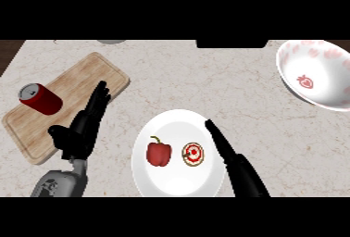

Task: Pick the cupcake from the plate and place it in the bowl

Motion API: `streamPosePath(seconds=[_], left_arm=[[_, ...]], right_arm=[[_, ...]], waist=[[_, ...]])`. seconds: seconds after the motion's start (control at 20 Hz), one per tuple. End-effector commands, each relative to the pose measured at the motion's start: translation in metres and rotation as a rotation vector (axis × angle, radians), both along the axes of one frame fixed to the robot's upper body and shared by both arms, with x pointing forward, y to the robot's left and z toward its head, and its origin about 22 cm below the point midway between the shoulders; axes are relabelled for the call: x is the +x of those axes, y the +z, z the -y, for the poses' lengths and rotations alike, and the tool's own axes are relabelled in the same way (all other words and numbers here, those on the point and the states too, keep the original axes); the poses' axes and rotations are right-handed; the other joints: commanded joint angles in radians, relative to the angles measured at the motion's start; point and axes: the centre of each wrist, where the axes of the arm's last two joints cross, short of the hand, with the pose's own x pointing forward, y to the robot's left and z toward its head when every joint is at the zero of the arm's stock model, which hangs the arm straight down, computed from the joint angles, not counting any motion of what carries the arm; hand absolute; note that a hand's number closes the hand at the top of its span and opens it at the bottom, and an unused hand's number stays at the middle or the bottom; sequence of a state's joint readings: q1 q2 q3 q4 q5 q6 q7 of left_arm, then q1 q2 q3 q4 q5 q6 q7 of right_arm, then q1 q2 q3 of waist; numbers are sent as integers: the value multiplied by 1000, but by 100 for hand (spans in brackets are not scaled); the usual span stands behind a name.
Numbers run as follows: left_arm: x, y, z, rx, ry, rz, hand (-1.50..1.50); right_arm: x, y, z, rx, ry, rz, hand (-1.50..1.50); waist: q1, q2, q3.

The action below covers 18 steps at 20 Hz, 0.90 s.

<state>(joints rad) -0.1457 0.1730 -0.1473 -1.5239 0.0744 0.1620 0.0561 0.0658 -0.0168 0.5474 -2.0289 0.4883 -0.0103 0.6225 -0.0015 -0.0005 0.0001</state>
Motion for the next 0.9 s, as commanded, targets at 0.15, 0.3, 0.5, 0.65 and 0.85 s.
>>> streamPosePath(seconds=[0.15, 0.3, 0.5, 0.65, 0.85], left_arm=[[-6, 3, 8, 16, 7, 2, 0], [5, 17, -17, -11, 6, 16, 0], [-8, 3, -1, 8, 9, -14, 0], [-9, 5, 8, 0, -8, -7, 0], [1, 11, 10, 13, 10, 8, 0]], right_arm=[[9, -14, -9, 39, -13, -26, -150], [32, -26, -2, 61, -9, -46, -150], [3, -47, -17, 43, -4, -47, -150], [30, -74, -15, 35, -27, -49, -150], [29, -83, -2, -115, -81, -70, -150]], waist=[[2, 0, 0], [4, 1, 0], [1, 0, 0], [4, 1, 0], [1, 0, 0]])
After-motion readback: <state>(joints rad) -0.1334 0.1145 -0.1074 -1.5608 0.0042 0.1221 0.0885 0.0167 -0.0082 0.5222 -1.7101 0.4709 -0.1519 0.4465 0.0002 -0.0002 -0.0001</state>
